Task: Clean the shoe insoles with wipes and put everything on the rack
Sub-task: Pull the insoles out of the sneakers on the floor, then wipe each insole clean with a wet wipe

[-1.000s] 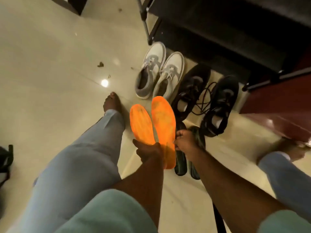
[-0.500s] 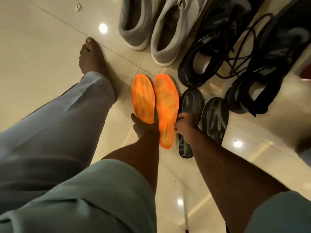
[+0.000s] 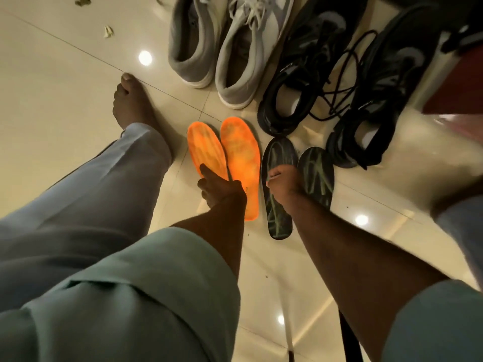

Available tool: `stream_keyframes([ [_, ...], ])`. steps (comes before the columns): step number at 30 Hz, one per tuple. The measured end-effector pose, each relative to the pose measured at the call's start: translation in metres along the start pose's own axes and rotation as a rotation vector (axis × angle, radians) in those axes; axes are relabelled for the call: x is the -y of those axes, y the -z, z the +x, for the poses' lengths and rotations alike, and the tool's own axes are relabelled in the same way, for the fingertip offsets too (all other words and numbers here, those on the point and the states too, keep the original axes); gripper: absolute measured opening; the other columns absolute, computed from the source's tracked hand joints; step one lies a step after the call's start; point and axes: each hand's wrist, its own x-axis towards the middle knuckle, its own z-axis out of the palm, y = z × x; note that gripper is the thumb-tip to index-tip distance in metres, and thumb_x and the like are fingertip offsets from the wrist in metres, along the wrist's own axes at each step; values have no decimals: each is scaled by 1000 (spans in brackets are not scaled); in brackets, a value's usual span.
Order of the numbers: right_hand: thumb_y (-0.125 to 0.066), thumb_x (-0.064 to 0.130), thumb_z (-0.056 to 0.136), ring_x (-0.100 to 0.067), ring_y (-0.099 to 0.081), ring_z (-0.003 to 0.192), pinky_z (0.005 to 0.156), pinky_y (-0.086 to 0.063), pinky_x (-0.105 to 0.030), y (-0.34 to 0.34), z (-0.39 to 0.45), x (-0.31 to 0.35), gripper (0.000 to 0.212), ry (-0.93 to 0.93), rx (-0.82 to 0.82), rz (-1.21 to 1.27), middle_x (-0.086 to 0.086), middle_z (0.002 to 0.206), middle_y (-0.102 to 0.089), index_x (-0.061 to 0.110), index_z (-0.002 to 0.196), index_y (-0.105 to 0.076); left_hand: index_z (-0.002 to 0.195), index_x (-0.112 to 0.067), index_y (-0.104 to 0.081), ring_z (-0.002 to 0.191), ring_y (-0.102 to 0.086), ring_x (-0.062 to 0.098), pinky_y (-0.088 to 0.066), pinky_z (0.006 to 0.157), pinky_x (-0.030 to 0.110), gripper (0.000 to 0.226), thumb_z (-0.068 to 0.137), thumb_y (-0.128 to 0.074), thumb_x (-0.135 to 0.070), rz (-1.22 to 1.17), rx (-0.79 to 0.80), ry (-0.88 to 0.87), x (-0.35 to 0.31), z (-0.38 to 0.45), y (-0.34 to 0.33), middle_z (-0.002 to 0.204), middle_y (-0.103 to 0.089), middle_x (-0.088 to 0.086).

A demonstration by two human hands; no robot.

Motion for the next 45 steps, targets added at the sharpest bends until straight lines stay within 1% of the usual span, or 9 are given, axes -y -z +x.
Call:
stream_keyframes([
  [2, -65, 0, 83, -30, -62, 104, 86, -52, -33, 19, -7, 3, 24, 33, -3, -50, -16, 109, -67, 3, 106, -66, 153, -12, -30, 144, -27, 24, -16, 112, 21, 51, 108, -17, -31, -82, 147, -75, -9, -66, -6, 158, -31, 11],
  [4, -67, 1, 80, -31, -62, 105, 90, -52, -36, 51, -30, 8, 23, 94, -42, -80, -13, 103, -68, 8, 102, -68, 156, -6, -15, 142, -23, 22, -16, 110, 12, 54, 107, -33, -20, 99, 398, -215, -10, -174, 2, 159, -23, 17],
  [8, -62, 6, 82, -29, -62, 101, 90, -50, -37, 123, -87, 29, 22, 218, -122, -135, -12, 103, -68, 10, 103, -67, 136, -15, -50, 118, -54, 37, -47, 96, 45, 50, 89, -64, -22, 186, 566, -245, -7, -281, -46, 127, -56, 17],
  [14, -51, 5, 86, -27, -58, 98, 80, -45, -29, 240, -227, 63, 21, 479, -373, -272, -8, 106, -59, 12, 99, -66, 121, -14, -63, 110, -60, 32, -49, 89, 34, 36, 86, -66, -21, 198, 655, -738, -111, -375, 30, 120, -63, 14],
  [25, -51, 12, 89, -23, -61, 92, 83, -49, -35, 406, -367, 48, 21, 711, -838, -192, -6, 100, -67, 16, 101, -67, 123, -18, -61, 109, -57, 22, -48, 95, 36, 32, 91, -60, -16, 136, 491, -1295, -246, -539, 110, 124, -55, 3],
  [34, -60, 4, 80, -30, -62, 103, 87, -44, -30, 528, -311, 39, 27, 629, -957, -117, -12, 108, -69, 9, 105, -71, 126, -14, -56, 104, -59, 24, -50, 83, 32, 32, 94, -57, -19, 199, 455, -1439, -322, -581, 37, 122, -56, 7],
  [37, -63, 0, 78, -28, -62, 104, 90, -43, -26, 566, -276, 46, 31, 642, -943, -115, -13, 111, -68, 5, 107, -70, 138, -14, -47, 118, -55, 26, -49, 95, 35, 46, 94, -57, -23, 196, 476, -1382, -343, -579, -4, 135, -50, 7],
  [41, -61, 0, 83, -26, -57, 114, 93, -36, -21, 603, -229, 73, 33, 657, -909, -248, -11, 121, -64, 6, 114, -67, 158, -13, -10, 149, -18, 34, -18, 123, 44, 76, 98, -51, -35, 388, 356, -1398, -348, -555, -50, 164, -12, 12],
  [45, -53, 4, 84, -33, -56, 111, 82, -42, -29, 616, -178, 102, 37, 632, -850, -553, -17, 118, -62, 9, 119, -64, 158, -9, -1, 153, 3, 29, 3, 123, 41, 78, 101, -42, -44, 492, 218, -1532, -343, -541, -69, 165, 2, 14],
])
